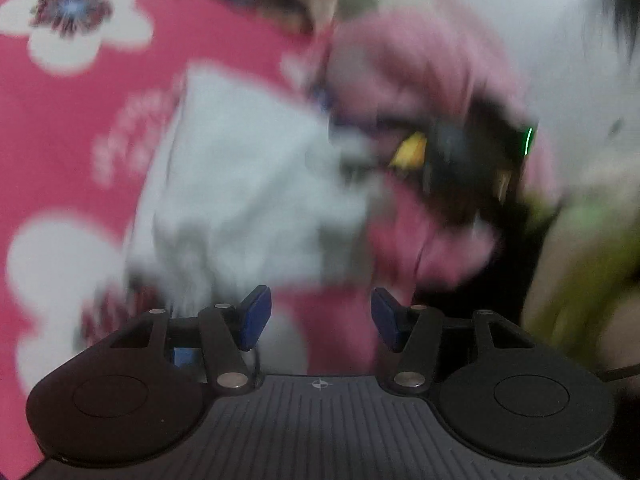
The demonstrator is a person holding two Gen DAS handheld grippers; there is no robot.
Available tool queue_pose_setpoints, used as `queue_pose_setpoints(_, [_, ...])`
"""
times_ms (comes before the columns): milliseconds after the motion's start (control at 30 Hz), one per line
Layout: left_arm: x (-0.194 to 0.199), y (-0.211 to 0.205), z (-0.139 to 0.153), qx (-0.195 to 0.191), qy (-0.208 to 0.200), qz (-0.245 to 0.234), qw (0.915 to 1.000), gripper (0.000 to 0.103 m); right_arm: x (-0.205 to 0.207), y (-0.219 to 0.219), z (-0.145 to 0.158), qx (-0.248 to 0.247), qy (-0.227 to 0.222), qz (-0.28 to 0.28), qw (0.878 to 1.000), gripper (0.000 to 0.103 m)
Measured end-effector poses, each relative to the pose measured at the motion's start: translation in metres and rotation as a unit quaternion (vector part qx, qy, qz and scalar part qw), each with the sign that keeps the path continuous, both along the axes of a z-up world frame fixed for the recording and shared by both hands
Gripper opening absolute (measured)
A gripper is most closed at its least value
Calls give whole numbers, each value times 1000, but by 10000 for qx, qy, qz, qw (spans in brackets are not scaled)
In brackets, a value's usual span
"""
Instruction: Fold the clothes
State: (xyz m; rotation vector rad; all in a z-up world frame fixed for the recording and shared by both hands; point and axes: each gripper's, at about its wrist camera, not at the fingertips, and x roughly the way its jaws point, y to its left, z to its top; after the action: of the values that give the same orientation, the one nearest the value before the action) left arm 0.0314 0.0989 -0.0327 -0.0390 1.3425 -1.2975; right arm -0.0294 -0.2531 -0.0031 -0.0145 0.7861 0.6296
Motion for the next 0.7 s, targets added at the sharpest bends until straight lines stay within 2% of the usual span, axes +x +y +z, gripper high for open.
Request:
queue_pose_setpoints(100, [-25, 33, -6, 773, 404, 202, 9960, 55, 8, 5, 0, 71, -29, 145, 9999, 62])
queue_pose_setpoints(200, [-41, 76, -6, 1527, 422, 638, 9853, 55, 17, 6, 1, 165, -18, 195, 9997, 62])
queue_pose_setpoints(300, [-42, 114, 7, 2326, -192, 1197, 9650, 56, 27, 1, 7, 193, -36, 210, 9996, 62])
queue_pose_setpoints(400, [-22, 152, 23, 2658, -807, 2130, 9368, 56, 39, -4, 14, 139, -91, 225, 9996, 63])
queue_pose_setpoints(467, [-1, 172, 31, 2535, -1075, 2914, 9161, 56, 48, -9, 19, 102, -130, 219, 9996, 64])
queue_pose_setpoints(533, [20, 185, 36, 2210, -1297, 3687, 8936, 56, 65, -15, 21, 93, -90, 168, 9998, 65])
queue_pose_setpoints(567, [29, 185, 35, 1964, -1298, 3942, 8884, 56, 76, -18, 20, 89, -25, 145, 9999, 66])
queue_pose_setpoints(600, [37, 183, 33, 1687, -1254, 4136, 8858, 56, 87, -18, 18, 76, 65, 151, 9998, 67])
queue_pose_setpoints(633, [44, 176, 29, 1386, -1180, 4235, 8874, 56, 99, -17, 13, 52, 181, 185, 9997, 67])
queue_pose_setpoints(700, [56, 153, 17, 741, -986, 4243, 8971, 56, 122, -16, 5, 4, 414, 253, 9988, 69])
